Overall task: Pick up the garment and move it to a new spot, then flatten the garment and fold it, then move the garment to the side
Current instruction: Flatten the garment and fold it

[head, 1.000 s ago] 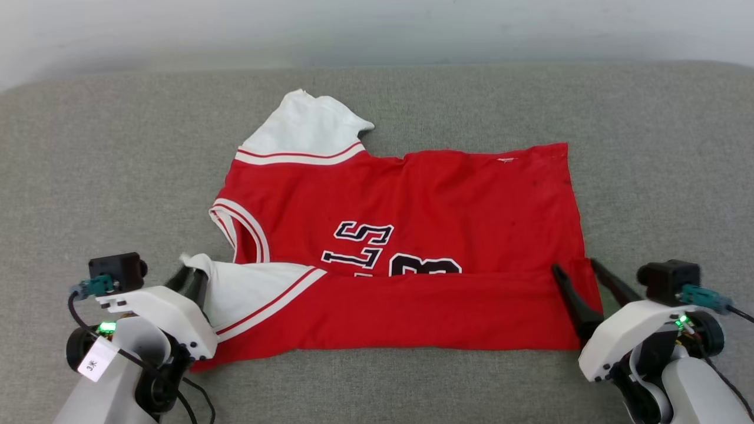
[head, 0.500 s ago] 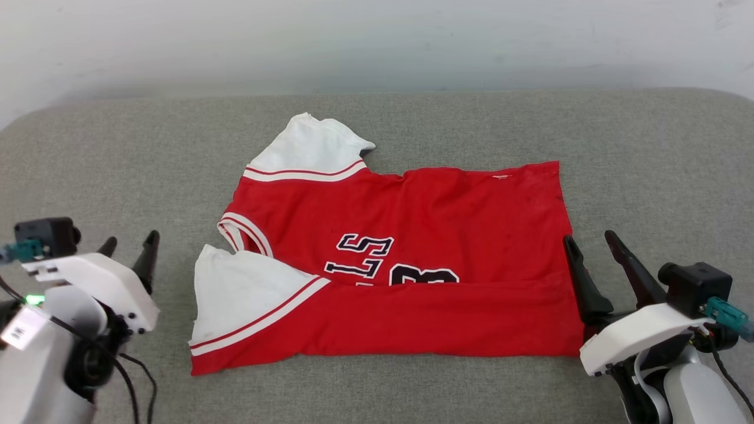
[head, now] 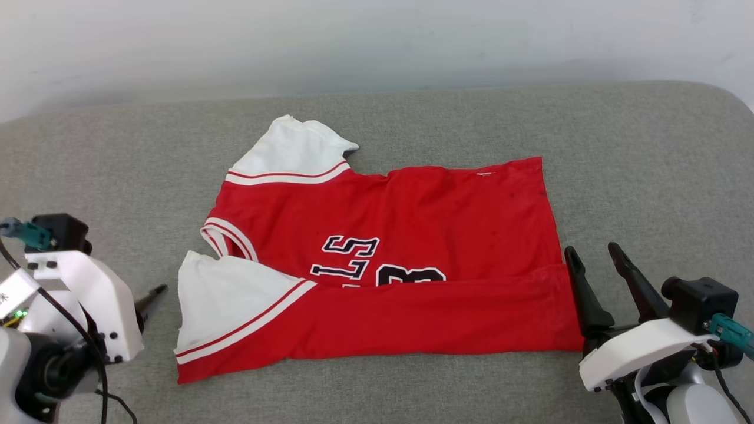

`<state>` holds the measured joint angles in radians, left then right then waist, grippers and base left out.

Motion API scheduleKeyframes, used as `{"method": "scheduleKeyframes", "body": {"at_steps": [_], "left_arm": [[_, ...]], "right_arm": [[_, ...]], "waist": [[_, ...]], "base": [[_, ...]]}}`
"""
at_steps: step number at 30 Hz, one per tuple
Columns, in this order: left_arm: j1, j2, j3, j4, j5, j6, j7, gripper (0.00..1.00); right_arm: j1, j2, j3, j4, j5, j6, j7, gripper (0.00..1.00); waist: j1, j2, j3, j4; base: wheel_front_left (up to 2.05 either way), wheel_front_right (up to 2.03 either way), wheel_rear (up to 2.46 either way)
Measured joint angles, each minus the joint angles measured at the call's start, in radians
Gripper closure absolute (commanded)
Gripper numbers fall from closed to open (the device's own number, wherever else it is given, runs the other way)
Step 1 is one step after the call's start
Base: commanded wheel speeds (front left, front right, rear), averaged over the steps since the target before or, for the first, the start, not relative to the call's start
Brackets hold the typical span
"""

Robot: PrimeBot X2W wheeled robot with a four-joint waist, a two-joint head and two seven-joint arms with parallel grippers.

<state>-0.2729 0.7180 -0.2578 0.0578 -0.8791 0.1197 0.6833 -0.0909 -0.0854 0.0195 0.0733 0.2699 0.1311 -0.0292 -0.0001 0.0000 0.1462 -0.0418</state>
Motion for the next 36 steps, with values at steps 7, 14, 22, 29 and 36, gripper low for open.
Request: {"method": "scheduleKeyframes", "body": {"at_steps": [7,14,22,29,36], "left_arm": [[0.072,-0.016,-0.026,-0.005,-0.034,0.039,0.055,0.00],[0.104,-0.066,-0.054,0.057,-0.049,0.031,0.047,0.00],[0.081,-0.115,-0.070,0.120,-0.069,-0.006,0.026,1.00],[0.078,-0.139,-0.053,0.109,-0.063,-0.022,-0.059,1.00],[0.103,-0.103,-0.028,-0.005,-0.023,0.010,-0.107,1.00]], "right_arm": [[-0.002,0.013,0.003,-0.002,0.003,0.000,0.002,0.00],[-0.007,0.017,-0.004,0.012,0.012,0.000,0.002,0.00],[-0.016,-0.002,-0.028,0.031,0.050,0.000,0.035,0.00],[-0.003,-0.050,-0.068,0.054,0.100,0.000,0.225,0.00],[0.011,-0.125,-0.047,0.035,0.162,0.000,0.507,0.00]], "waist": [[0.0000,0.0000,0.030,-0.025],[0.0000,0.0000,0.051,-0.040],[0.0000,0.0000,0.063,-0.038],[0.0000,0.0000,0.052,-0.033],[0.0001,0.0000,0.054,-0.025]], "base": [[0.00,0.00,0.00],[0.00,0.00,0.00],[0.00,0.00,0.00],[0.00,0.00,0.00],[0.00,0.00,0.00]]}}
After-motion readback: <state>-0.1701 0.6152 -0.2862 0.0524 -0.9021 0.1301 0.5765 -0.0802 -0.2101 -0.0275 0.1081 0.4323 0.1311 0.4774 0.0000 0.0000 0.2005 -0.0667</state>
